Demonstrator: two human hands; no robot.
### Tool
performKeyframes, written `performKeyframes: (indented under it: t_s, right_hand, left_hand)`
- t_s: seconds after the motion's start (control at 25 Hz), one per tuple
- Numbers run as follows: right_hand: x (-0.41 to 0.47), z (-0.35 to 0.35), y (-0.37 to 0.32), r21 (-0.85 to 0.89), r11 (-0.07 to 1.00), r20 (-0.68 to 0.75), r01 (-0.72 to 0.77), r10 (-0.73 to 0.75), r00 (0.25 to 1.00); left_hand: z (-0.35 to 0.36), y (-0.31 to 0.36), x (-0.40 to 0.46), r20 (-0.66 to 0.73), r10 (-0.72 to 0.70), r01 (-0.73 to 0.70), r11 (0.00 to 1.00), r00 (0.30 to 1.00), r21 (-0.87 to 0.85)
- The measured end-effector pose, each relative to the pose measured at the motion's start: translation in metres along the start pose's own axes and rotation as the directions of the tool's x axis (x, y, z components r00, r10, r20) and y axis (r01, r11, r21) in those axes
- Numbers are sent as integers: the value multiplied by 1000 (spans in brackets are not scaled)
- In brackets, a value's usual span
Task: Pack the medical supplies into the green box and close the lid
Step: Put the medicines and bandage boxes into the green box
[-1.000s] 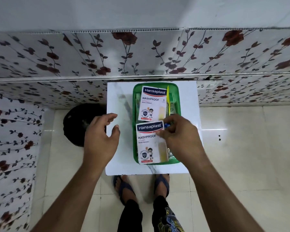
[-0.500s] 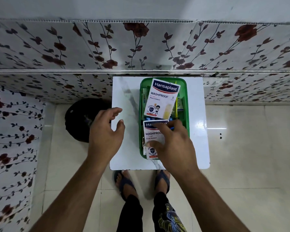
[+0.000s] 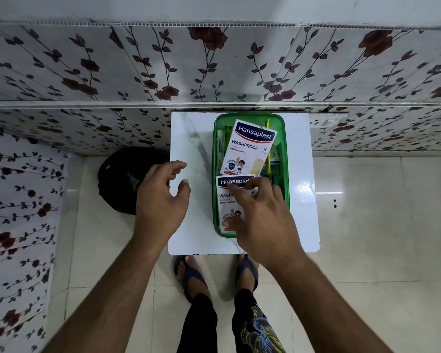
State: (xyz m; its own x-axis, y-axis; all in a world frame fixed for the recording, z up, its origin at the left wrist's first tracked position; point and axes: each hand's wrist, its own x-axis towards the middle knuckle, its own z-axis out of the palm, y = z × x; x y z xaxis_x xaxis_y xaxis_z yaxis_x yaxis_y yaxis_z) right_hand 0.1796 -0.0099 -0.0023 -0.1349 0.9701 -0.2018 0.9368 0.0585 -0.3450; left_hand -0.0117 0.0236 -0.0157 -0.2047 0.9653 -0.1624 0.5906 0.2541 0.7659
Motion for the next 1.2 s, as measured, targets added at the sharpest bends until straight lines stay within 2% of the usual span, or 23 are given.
performKeyframes:
  t_s: [0.24, 0.44, 0.68, 0.8, 0.84, 0.92, 1.0, 1.04, 1.12, 1.2]
  right_hand:
    - [1, 9, -3, -88, 996, -25, -16, 14, 1000]
    - [1, -6, 5, 59, 998, 21, -12, 11, 1000]
    - [-3, -9, 3, 72, 997, 27, 1, -3, 1000]
    - [-4, -13, 5, 154, 988, -29, 17, -13, 999]
    - [-3, -17, 9, 232, 972, -82, -18, 38, 996]
    - [1, -25, 25, 344, 924, -176, -167, 238, 955]
    - [7, -27, 44, 243, 901, -140, -359, 399, 906]
    - [9, -25, 50, 157, 895, -61, -418, 431, 900]
    - [14, -17, 53, 85, 902, 57, -424, 420, 906]
    - [17, -12, 49, 121, 909, 42, -400, 398, 917]
  left_hand:
    - [-2, -1, 2, 4, 6, -6, 1000, 1000, 6]
    - [0, 0, 4, 11, 26, -26, 1000, 1000, -2]
    - [6, -2, 1, 41, 27, -27, 1000, 999, 10]
    - [7, -2, 3, 39, 23, -23, 1000, 999, -5]
    - [8, -3, 5, 40, 7, -6, 1000, 999, -23]
    - [12, -5, 7, 67, -59, 62, 997, 996, -51]
    - [20, -7, 9, 138, -148, 153, 988, 979, -22]
    - [25, -8, 10, 186, -187, 188, 982, 965, 12]
    - [35, -6, 13, 278, -241, 228, 971, 930, 77]
    - [43, -3, 16, 327, -264, 234, 964, 908, 128]
